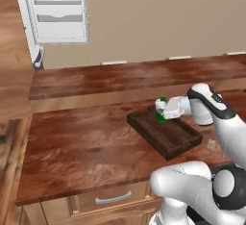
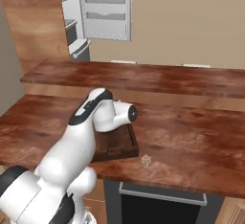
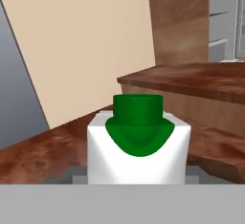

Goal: Take out the milk from the fridge and place it on the tray on the counter. Then take the sugar cube near the tray and place it in the tray.

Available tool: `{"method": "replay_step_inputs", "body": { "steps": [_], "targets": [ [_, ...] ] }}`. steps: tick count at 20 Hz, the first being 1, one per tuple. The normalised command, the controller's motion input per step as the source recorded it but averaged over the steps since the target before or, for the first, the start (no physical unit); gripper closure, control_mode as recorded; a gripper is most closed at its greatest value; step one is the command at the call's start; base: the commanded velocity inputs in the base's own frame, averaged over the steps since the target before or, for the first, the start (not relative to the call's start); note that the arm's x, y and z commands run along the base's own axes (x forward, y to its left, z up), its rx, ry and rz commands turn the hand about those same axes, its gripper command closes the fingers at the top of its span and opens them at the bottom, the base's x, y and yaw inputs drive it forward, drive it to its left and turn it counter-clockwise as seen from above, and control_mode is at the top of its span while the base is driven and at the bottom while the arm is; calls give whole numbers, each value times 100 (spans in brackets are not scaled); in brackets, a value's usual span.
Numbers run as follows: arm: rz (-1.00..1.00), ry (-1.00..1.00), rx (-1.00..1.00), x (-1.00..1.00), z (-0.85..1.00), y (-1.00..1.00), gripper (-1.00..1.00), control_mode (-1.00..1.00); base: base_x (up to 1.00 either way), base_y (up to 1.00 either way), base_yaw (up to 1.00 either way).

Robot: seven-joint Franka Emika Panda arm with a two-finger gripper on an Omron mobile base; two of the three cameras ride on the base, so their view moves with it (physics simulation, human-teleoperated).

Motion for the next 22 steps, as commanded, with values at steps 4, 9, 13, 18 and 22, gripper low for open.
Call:
{"method": "replay_step_inputs", "body": {
  "steps": [4,9,13,18,22],
  "targets": [
    [5,2,0,35,-36,0,100,-100,0,0,0],
    [20,-3,0,22,-32,0,100,-100,0,0,0],
    [23,-4,0,27,-33,0,100,-100,0,0,0],
    [18,0,0,46,-19,-2,100,-100,0,0,0],
    [18,0,0,49,-16,0,100,-100,0,0,0]
  ]
}}
